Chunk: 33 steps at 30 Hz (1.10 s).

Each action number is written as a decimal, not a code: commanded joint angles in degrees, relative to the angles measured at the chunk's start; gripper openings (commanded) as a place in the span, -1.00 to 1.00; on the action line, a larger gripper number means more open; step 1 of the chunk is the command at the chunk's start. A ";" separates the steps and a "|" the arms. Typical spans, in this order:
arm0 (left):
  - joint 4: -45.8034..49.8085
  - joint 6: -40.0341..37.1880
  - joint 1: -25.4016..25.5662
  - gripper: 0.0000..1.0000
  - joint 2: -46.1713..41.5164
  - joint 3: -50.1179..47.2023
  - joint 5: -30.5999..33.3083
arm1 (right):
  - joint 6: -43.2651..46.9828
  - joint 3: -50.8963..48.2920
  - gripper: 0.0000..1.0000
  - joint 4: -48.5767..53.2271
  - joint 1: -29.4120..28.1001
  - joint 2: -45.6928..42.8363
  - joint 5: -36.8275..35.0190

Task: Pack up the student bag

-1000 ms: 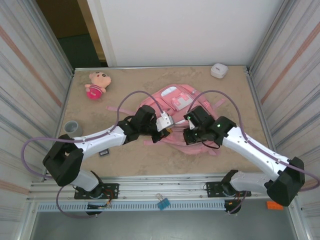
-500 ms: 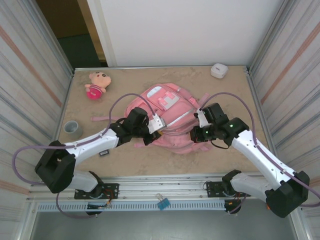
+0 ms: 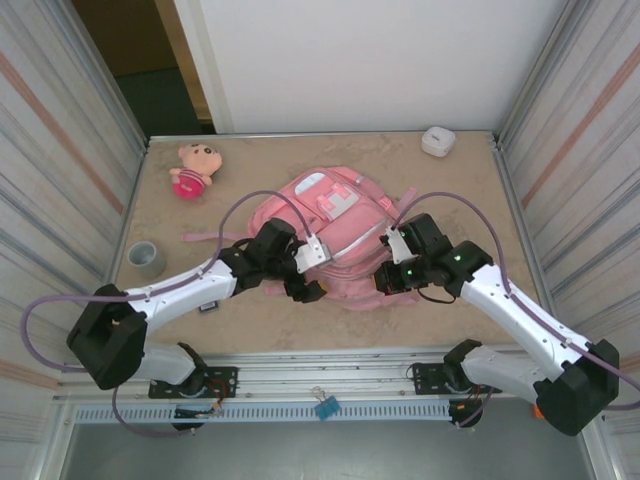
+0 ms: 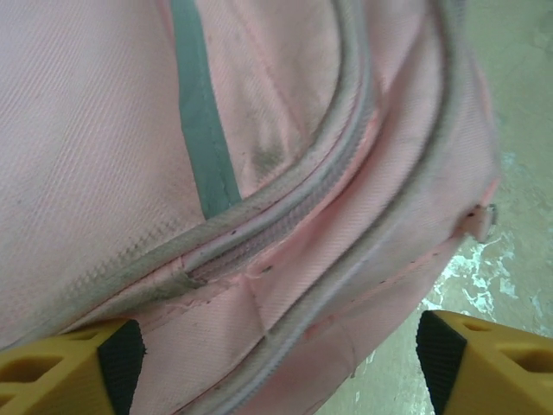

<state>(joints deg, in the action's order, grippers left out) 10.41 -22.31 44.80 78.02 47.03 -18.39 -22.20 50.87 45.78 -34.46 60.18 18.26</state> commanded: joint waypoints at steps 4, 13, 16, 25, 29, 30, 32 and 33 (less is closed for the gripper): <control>-3.90 -7.57 4.06 0.65 4.52 8.03 0.47 | 1.45 1.85 -1.00 0.85 -0.96 0.89 3.11; -4.56 -8.72 6.62 0.73 5.48 11.21 2.66 | 1.57 1.59 -1.00 0.98 0.04 0.84 2.99; -5.18 -8.85 6.62 0.75 1.66 8.94 3.16 | 1.65 1.53 -1.00 0.69 0.68 0.45 3.63; -8.72 -12.90 6.62 0.69 2.46 9.41 4.25 | 1.37 1.12 -1.00 -0.21 1.54 -0.25 4.46; -9.10 -16.28 6.58 0.58 9.69 13.82 1.69 | 1.37 1.28 -1.00 -0.34 1.72 -0.44 4.52; -7.85 -16.99 6.60 0.54 11.66 15.58 0.94 | 1.37 1.23 -1.00 -0.27 1.76 -0.53 4.59; -7.69 -17.48 6.46 0.47 14.67 17.29 1.04 | 1.54 1.16 -1.00 -0.17 2.00 -0.63 4.68; -7.86 -18.28 6.51 0.39 15.86 17.70 1.36 | 1.69 1.03 -1.00 -0.17 2.19 -0.69 4.77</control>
<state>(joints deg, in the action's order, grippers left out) 2.68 -37.04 51.13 92.01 62.02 -15.81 -21.93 50.87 46.39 -32.71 61.04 20.67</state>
